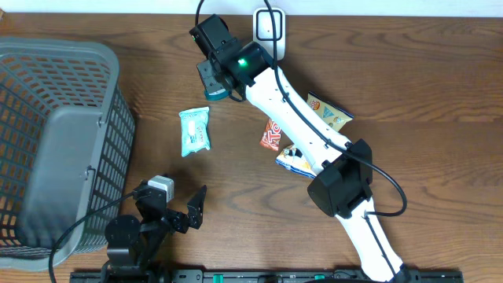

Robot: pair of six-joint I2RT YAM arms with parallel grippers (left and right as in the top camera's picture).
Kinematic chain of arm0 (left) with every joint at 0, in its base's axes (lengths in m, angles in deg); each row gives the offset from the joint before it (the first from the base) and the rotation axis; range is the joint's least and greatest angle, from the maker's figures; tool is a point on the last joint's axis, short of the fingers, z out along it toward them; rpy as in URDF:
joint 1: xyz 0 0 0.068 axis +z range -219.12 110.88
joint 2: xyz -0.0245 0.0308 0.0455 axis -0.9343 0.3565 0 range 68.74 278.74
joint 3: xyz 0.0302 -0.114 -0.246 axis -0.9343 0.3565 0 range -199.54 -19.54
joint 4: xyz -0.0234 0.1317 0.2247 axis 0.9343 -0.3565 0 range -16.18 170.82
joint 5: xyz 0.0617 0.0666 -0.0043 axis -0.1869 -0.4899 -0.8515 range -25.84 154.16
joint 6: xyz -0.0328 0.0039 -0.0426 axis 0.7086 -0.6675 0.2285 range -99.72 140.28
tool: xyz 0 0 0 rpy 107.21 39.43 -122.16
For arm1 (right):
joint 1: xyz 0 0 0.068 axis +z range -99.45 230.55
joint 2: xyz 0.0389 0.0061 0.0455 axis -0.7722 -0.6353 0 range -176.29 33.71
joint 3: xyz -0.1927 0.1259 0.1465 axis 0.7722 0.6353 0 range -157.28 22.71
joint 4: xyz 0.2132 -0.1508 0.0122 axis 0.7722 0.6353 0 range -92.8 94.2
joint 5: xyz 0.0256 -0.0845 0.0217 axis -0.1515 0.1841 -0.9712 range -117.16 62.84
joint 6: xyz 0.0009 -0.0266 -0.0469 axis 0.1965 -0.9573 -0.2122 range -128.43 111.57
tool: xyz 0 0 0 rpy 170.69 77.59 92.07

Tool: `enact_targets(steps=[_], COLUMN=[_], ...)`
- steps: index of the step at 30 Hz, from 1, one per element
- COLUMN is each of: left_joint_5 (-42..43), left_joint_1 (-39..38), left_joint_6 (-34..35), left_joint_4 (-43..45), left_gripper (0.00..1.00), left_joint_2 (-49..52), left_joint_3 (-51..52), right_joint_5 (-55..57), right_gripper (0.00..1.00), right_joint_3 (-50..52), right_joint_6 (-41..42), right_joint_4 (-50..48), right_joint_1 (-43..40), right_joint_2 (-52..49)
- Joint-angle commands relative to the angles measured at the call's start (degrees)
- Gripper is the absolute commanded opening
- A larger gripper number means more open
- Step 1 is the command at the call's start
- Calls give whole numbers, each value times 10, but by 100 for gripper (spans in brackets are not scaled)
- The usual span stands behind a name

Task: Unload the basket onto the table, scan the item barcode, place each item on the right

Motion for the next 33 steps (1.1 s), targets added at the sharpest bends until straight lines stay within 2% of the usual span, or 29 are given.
enact_targets(steps=[1, 9, 11, 12, 15, 19, 20, 22, 26, 33], left_joint_5=[5, 5, 5, 5, 5, 5, 5, 5, 5, 5], left_joint_1=[2, 2, 2, 2, 2, 2, 2, 2, 2, 2], left_joint_6=[3, 3, 3, 3, 3, 3, 3, 3, 3, 3], left_joint_4=[-11, -11, -11, -11, -11, -11, -11, -11, -11, -11], left_gripper=[99, 99, 99, 99, 99, 99, 99, 99, 99, 99], left_joint_2=[-3, -3, -3, -3, -3, -3, -3, -3, -3, -3], left_joint_3=[9, 9, 9, 9, 9, 9, 9, 9, 9, 9], right_joint_5=[14, 16, 15, 16, 15, 15, 16, 16, 15, 11], right_gripper=[1, 8, 12, 15, 38, 59, 69, 80, 98, 99], right_joint_3=[-4, -4, -4, -4, -4, 3, 7, 16, 18, 18], right_joint_6=[23, 23, 23, 23, 23, 20, 16, 5, -11, -45], right_joint_4=[-5, 18, 24, 26, 26, 11, -1, -40, -131, -327], right_joint_1=[5, 8, 8, 8, 8, 8, 8, 8, 8, 8], right_joint_2=[12, 12, 12, 12, 12, 7, 1, -15, -59, -149])
